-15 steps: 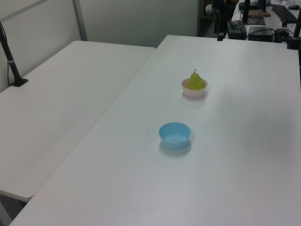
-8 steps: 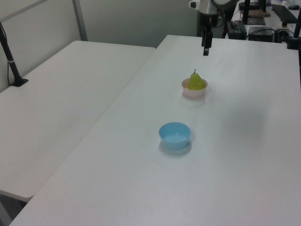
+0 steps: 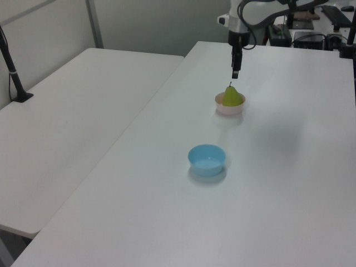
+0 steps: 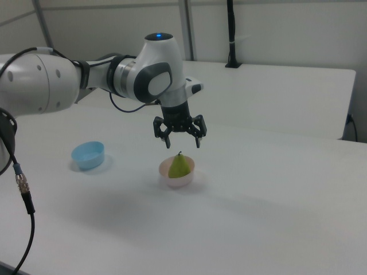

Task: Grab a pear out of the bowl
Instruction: 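Lower the gripper around the green pear and close on it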

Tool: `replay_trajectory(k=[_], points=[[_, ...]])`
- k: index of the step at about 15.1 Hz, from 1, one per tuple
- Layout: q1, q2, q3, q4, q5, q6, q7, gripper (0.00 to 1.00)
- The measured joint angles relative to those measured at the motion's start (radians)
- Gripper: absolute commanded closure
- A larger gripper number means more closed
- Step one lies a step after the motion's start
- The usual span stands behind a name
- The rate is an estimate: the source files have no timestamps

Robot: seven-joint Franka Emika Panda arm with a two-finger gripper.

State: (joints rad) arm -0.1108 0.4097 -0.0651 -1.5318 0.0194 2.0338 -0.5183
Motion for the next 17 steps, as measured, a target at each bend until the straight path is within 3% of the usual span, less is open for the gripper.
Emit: replay_trajectory(k=[10, 14, 17], points=[[0.014, 0.065, 0.022, -0.020, -0.007, 0.016, 0.037, 0.03], [0.014, 0.078, 0.031, -0.024, -0.018, 0.023, 0.041, 0.12], [0.014, 0.083, 0.040, -0.052, -0.033, 0.090, 0.064, 0.27]])
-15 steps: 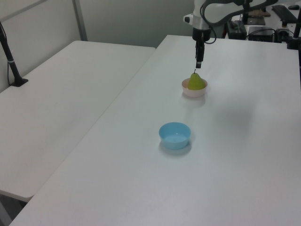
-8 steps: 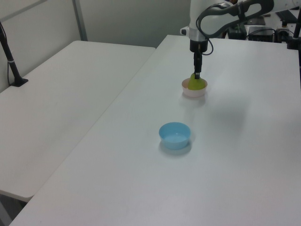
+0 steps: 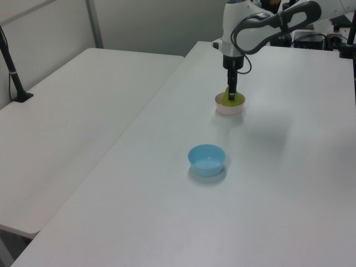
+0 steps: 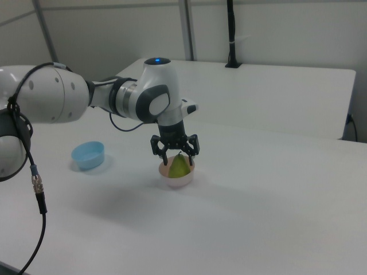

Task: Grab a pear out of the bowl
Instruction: 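Lower the gripper around the green pear and close on it, then lift the pear out of the pink bowl and carry it away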

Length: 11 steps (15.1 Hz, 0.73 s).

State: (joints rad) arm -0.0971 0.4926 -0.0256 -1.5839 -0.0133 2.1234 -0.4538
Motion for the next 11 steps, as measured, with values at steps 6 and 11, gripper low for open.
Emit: replay_trajectory(k=[6, 11], points=[[0.000, 0.009, 0.011, -0.023, -0.011, 0.031, 0.010, 0.55], [0.000, 0.008, 0.011, -0.022, -0.011, 0.031, 0.010, 1.00]])
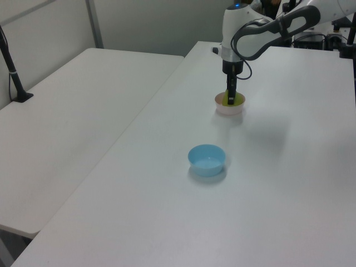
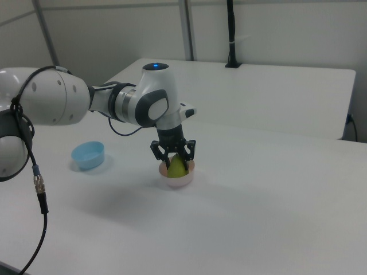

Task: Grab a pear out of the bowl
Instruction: 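Lift the pear out of the pink bowl and carry it away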

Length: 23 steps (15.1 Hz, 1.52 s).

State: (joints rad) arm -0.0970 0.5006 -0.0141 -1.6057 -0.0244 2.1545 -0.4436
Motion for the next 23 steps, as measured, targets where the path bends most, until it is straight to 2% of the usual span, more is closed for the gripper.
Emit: replay_trajectory(k=[9, 23], points=[[-0.003, -0.015, 0.000, 0.013, 0.000, -0.021, 0.000, 1.00], [-0.001, -0.253, 0.004, 0.193, 0.016, -0.471, 0.021, 1.00]])
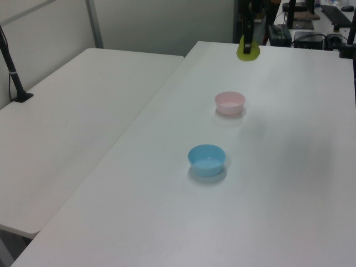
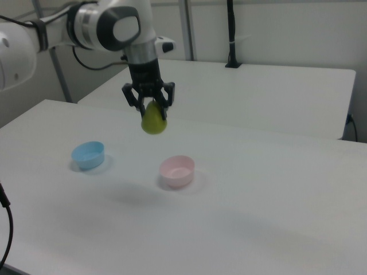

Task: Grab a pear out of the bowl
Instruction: 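Lift the pear out of the pink bowl and carry it away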

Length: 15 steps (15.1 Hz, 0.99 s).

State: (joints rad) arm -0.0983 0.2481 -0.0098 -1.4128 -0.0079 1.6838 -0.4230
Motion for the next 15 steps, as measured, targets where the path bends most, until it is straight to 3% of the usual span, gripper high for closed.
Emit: replay_trajectory(k=[6, 11, 15], points=[[-0.017, -0.006, 0.000, 0.015, 0.006, -0.013, 0.003, 1.00], [-0.104, 0.082, -0.002, 0.101, 0.005, 0.007, -0.037, 1.00], [-0.212, 0.131, -0.004, 0.102, 0.005, 0.016, -0.206, 1.00]])
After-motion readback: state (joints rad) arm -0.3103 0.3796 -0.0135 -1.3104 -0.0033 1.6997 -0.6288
